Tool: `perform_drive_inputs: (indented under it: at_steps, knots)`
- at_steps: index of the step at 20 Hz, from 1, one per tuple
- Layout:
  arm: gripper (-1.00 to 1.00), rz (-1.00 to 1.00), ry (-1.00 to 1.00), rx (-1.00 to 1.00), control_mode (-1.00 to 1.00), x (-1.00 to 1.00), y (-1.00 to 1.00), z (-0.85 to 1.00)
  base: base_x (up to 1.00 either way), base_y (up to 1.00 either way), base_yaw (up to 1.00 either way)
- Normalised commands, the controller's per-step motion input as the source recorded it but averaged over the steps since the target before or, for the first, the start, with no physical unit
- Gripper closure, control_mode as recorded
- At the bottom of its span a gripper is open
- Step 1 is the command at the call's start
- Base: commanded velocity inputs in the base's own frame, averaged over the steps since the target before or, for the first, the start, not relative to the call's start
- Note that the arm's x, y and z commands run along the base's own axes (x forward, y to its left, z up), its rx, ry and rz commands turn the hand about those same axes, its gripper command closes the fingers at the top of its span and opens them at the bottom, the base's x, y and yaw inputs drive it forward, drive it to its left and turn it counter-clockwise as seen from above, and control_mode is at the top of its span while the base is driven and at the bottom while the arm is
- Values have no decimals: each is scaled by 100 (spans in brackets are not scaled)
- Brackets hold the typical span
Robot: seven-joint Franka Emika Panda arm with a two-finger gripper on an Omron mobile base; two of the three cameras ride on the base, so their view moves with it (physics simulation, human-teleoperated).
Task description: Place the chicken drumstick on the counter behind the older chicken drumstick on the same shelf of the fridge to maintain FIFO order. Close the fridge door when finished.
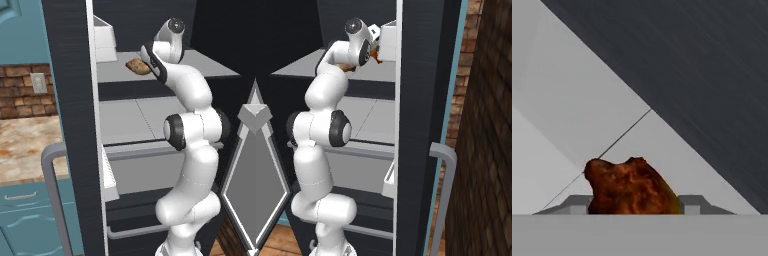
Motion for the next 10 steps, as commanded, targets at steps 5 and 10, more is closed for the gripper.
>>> perform_drive_inputs:
  at_steps: [5, 10]
  knots:
    - [-100, 0, 0, 0, -100, 5, 16, 1, 0, 0, 0]
    - [-100, 0, -4, 0, -100, -2, 12, 22, 0, 0, 0]
